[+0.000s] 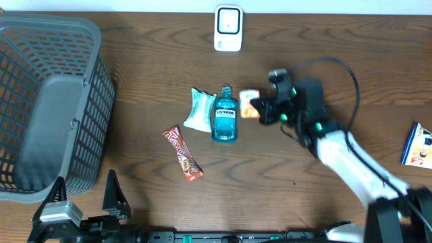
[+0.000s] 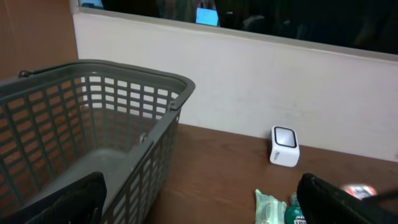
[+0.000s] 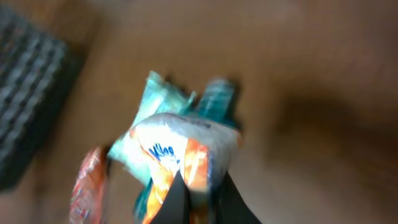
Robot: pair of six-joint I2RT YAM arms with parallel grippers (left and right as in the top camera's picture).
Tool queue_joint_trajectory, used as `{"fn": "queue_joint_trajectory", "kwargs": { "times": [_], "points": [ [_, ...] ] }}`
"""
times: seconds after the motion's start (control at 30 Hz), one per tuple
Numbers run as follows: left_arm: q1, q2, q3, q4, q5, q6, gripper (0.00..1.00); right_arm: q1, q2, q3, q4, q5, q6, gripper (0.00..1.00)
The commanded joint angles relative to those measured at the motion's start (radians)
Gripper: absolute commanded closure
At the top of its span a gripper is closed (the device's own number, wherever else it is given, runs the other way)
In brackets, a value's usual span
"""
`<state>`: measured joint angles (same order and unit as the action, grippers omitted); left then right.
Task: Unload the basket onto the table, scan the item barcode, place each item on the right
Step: 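Hold the orange tissue pack under the white scanner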
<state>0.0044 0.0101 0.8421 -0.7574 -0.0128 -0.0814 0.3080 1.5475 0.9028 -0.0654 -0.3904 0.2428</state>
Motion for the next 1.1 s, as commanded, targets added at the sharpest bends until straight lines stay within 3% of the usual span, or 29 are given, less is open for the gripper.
{"fn": "queue_joint_trajectory", "kwargs": {
  "times": [0.0,0.27,0.47,0.7,0.97,1.07],
  "points": [
    [-0.003,-0.007,0.0,0.003,0.002,0.002,0.02,0.027,0.166,0.238,-0.099,0.202,-0.135,0.99],
    [-0.003,-0.007,-0.001,0.003,0.001,0.002,0.02,0.043,0.542,0.814,-0.313,0.418,-0.228,0.99],
    [-0.003,-0.007,-0.001,0.003,0.001,0.002,0.02,0.072,0.771,1.157,-0.351,0.647,-0.298,0.99],
    [-0.003,-0.007,-0.008,0.003,0.001,0.002,0.02,0.089,0.927,1.337,-0.327,0.723,-0.329,0.99],
    [-0.003,-0.007,-0.008,0.003,0.001,0.002,0.02,0.147,0.957,1.365,-0.285,0.779,-0.378,0.99],
    [-0.003,-0.007,-0.008,0.003,0.001,0.002,0.02,0.159,0.951,1.403,-0.428,0.842,-0.362,0.99]
  ]
}}
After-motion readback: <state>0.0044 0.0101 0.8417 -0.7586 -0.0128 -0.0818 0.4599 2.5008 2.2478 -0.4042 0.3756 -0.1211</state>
